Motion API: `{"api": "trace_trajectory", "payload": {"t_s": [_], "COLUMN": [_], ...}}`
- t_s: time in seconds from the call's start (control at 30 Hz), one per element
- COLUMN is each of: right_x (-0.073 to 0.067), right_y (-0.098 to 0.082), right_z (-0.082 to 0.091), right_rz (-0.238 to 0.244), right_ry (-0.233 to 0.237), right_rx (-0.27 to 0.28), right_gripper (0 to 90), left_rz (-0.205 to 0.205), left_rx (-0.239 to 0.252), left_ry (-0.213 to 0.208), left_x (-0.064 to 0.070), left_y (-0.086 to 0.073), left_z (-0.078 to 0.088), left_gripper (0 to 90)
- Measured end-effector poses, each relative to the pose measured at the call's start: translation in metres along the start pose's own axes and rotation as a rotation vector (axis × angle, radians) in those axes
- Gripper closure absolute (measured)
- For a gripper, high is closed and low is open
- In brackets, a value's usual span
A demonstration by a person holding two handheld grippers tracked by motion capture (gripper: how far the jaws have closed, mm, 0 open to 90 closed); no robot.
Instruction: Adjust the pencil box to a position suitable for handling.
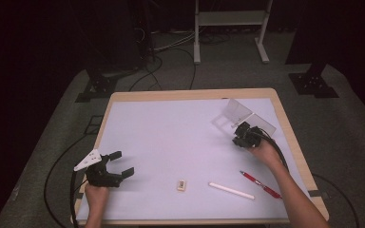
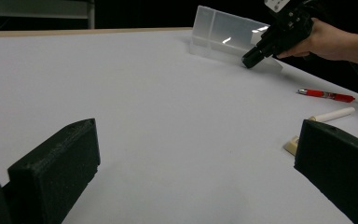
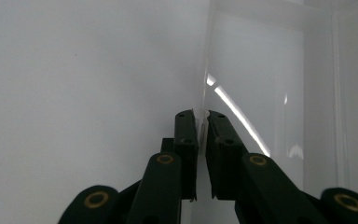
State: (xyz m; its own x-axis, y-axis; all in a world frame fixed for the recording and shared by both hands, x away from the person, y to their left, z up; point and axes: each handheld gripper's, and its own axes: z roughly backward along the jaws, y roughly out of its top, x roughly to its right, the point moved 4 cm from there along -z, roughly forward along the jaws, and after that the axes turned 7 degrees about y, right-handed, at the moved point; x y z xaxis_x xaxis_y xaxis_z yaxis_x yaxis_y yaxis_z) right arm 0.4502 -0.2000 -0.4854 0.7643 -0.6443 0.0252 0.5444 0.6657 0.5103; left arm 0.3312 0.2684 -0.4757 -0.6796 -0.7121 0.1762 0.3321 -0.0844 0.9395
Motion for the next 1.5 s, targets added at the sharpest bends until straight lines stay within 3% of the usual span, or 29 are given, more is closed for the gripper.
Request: {"api": "trace_trajectory", "payload": {"t_s": [0.43, 0.83, 1.23, 1.5], "right_x": [-0.001, -0.004, -0.027, -0.055], "right_y": [0.002, 0.003, 0.008, 0.017], "right_z": [0.006, 0.035, 0.06, 0.064], "right_rz": [0.013, 0.019, 0.11, 0.22], "right_ry": [-0.043, -0.054, -0.024, 0.019], "right_rx": [0.024, 0.093, 0.132, 0.139], "right_gripper": [85.4, 85.3, 85.0, 85.0], "left_rz": [-0.002, -0.003, -0.004, -0.002], "left_rx": [-0.002, -0.004, -0.004, -0.005], "left_ry": [-0.002, -0.003, -0.002, -0.003], "left_x": [0.0, 0.0, 0.001, 0.001], "left_y": [0.0, 0.0, 0.0, 0.0], "left_z": [0.0, 0.0, 0.0, 0.0], "left_gripper": [0.0, 0.0, 0.0, 0.0]}}
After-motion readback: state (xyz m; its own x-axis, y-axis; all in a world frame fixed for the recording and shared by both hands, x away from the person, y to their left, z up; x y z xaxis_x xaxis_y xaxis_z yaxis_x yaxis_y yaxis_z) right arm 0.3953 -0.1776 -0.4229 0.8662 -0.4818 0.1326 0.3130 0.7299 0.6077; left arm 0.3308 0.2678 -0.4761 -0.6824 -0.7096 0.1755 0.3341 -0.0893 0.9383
